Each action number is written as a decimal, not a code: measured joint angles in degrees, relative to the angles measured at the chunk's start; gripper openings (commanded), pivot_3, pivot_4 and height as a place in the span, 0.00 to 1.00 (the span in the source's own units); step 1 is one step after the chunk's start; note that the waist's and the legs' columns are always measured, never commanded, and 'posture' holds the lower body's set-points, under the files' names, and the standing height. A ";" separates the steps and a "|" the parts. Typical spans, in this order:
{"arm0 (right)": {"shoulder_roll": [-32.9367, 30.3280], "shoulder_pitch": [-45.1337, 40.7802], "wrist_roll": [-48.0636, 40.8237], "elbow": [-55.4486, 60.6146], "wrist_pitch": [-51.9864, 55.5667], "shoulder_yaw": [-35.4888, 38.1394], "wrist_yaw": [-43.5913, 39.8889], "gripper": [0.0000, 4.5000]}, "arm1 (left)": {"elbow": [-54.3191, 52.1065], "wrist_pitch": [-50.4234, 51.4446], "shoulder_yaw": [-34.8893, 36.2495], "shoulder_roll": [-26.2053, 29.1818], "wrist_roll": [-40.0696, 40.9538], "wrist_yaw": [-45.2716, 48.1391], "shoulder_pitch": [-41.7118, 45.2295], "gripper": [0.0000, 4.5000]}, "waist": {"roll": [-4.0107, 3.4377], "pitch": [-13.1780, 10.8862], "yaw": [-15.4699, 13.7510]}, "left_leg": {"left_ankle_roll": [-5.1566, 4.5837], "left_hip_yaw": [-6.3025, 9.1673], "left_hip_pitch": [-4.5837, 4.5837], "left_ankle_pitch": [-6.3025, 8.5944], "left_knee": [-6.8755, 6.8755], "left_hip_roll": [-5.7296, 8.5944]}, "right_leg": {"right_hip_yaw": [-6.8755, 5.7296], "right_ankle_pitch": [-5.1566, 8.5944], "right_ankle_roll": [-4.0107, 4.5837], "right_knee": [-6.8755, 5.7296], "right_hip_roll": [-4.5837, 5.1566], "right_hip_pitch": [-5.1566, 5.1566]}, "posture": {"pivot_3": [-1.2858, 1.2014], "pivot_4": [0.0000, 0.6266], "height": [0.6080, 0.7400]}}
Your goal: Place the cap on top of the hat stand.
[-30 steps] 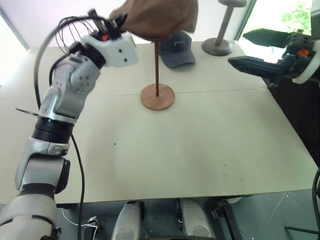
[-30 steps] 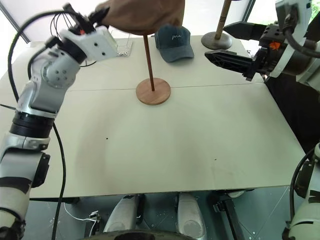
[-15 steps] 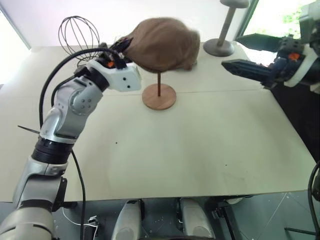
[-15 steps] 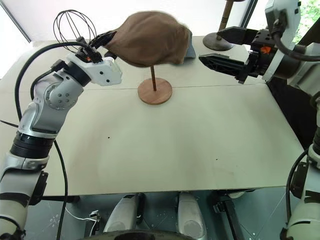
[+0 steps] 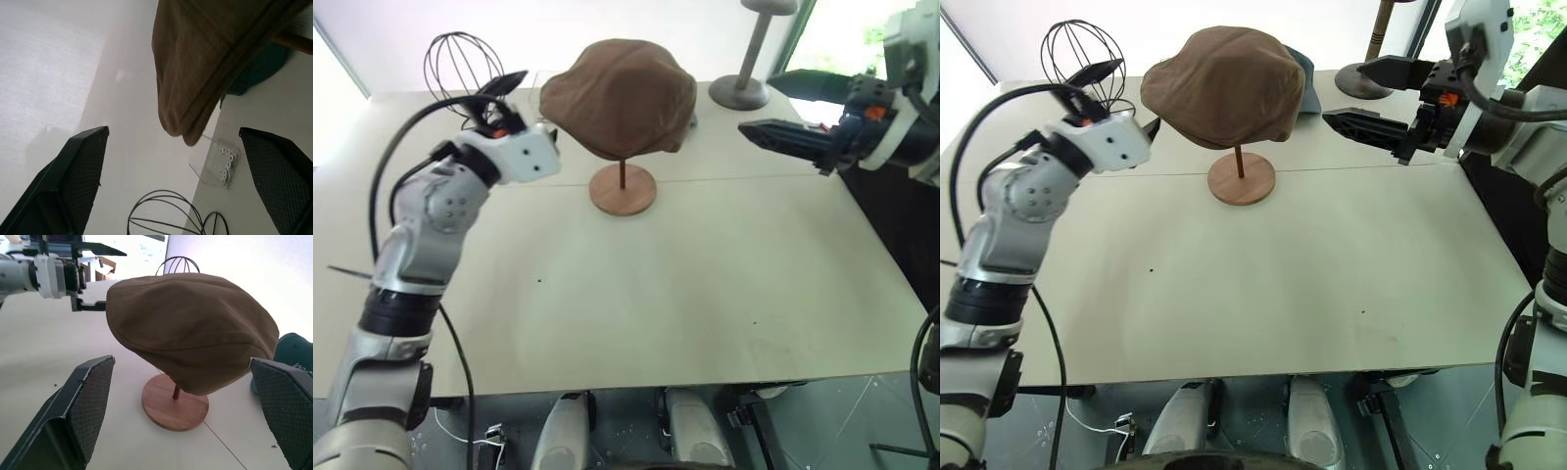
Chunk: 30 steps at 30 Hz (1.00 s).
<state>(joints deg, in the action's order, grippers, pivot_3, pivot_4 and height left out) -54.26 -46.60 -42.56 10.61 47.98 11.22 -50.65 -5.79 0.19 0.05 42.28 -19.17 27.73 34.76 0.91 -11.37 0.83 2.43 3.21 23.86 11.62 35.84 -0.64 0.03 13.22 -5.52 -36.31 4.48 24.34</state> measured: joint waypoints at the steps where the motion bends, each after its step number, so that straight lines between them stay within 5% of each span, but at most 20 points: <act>1: -0.02 0.60 0.99 0.69 -0.72 -0.78 0.00 1.00 | -1.22 2.05 2.04 0.43 3.62 2.68 -1.19 0.99 | 0.00 0.00 -0.01 | 0.00 0.00 0.00 0.00 0.01 0.00 | 0.00 0.00 0.00 0.00 0.00 0.00 | 0.52 0.24 1.00; 7: 1.69 1.69 5.31 5.86 -2.45 -4.13 3.51 1.00 | -5.33 18.72 11.63 6.00 27.55 20.11 -3.08 0.99 | 0.00 0.00 0.06 | 0.00 0.03 0.07 0.00 0.10 0.00 | -0.01 0.03 0.05 0.00 0.00 0.00 | 0.52 0.24 1.00; 16: 11.07 7.83 20.31 14.00 -15.99 -15.84 10.92 1.00 | -0.57 51.95 21.23 24.10 58.77 41.56 2.24 0.99 | 0.04 -0.01 0.46 | 0.01 0.06 0.07 0.00 0.11 -0.02 | -0.03 0.14 0.23 0.02 -0.06 0.02 | 0.52 0.24 1.00; 30: 28.02 10.50 55.69 3.71 -43.68 -31.47 30.18 1.00 | 2.07 54.28 16.07 27.73 63.13 46.73 6.21 0.99 | 0.10 0.02 0.37 | 0.01 0.11 0.10 0.00 0.13 -0.06 | -0.01 0.14 0.29 -0.03 -0.14 0.06 | 0.52 0.24 1.00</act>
<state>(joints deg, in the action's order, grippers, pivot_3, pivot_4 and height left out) -26.24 -36.09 13.13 14.33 4.31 -20.24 -20.47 -3.73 54.47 16.12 70.00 43.96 74.47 40.98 1.01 -11.35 1.20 2.43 3.32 23.96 11.62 35.97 -0.70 0.03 13.36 -5.23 -36.34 4.34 24.39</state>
